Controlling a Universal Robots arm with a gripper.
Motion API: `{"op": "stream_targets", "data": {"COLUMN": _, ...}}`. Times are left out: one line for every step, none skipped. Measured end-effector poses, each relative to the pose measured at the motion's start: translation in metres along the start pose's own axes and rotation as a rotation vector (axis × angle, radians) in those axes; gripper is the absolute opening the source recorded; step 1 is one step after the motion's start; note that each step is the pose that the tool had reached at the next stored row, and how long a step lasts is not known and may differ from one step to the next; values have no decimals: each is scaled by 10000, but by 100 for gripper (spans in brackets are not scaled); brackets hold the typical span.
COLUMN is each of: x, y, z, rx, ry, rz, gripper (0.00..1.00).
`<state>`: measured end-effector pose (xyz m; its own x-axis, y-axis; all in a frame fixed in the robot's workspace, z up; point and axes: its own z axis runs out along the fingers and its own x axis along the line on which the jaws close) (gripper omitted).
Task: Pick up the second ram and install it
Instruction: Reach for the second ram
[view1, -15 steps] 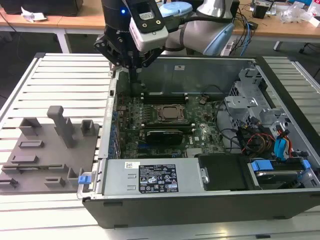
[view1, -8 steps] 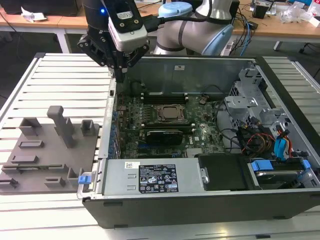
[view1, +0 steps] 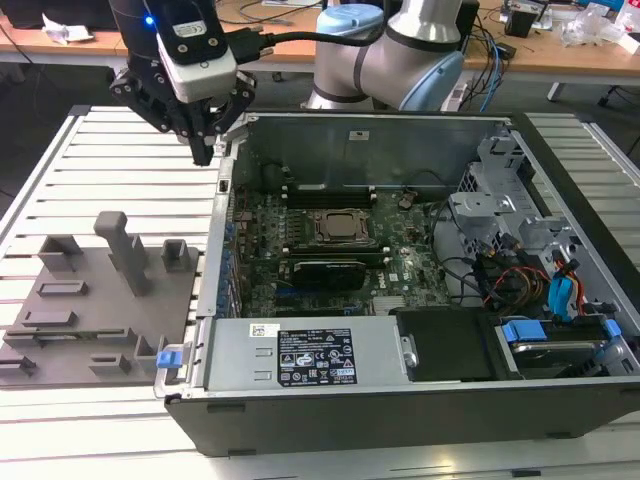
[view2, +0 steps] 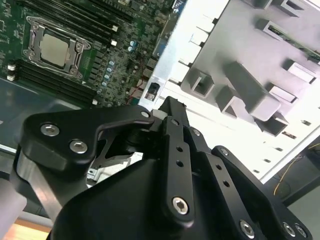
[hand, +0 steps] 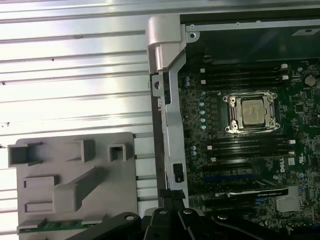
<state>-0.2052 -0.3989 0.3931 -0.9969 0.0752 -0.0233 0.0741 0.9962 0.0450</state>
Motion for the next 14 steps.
{"op": "stream_targets", "data": {"x": 17, "y": -1, "z": 0, "rx": -1, "ry": -1, "rz": 0, "gripper": 11}}
{"op": "stream_targets", "data": {"x": 44, "y": -3, "z": -1, "rx": -1, "ry": -1, "rz": 0, "gripper": 11}}
{"op": "stream_targets", "data": {"x": 73, "y": -5, "z": -1, "rx": -1, "ry": -1, "rz": 1, "gripper": 11}}
{"op": "stream_targets", "data": {"x": 138, "y": -10, "z": -2, "rx": -1, "ry": -1, "rz": 1, "gripper": 11}}
{"op": "stream_targets", "data": {"x": 177, "y": -13, "z": -4, "rx": 0, "ry": 0, "rz": 0, "gripper": 11}}
{"op": "stream_targets", "data": {"x": 208, "y": -15, "z": -4, "rx": 0, "ry": 0, "rz": 0, "gripper": 11}}
{"op": "stream_targets", "data": {"x": 230, "y": -17, "z": -4, "rx": -1, "ry": -1, "rz": 0, "gripper": 11}}
{"op": "stream_targets", "data": {"x": 261, "y": -19, "z": -5, "rx": -1, "ry": -1, "rz": 1, "gripper": 11}}
{"op": "stream_targets", "data": {"x": 289, "y": -21, "z": -6, "rx": 0, "ry": 0, "rz": 1, "gripper": 11}}
{"op": "stream_targets", "data": {"x": 309, "y": -23, "z": -6, "rx": 0, "ry": 0, "rz": 1, "gripper": 11}}
{"op": "stream_targets", "data": {"x": 334, "y": -24, "z": -6, "rx": -1, "ry": -1, "rz": 2, "gripper": 11}}
{"op": "stream_targets", "data": {"x": 355, "y": -26, "z": -7, "rx": -1, "ry": -1, "rz": 1, "gripper": 11}}
{"op": "stream_targets", "data": {"x": 377, "y": -28, "z": -8, "rx": 0, "ry": 0, "rz": 1, "gripper": 11}}
{"op": "stream_targets", "data": {"x": 396, "y": -29, "z": -8, "rx": -1, "ry": -1, "rz": 0, "gripper": 11}}
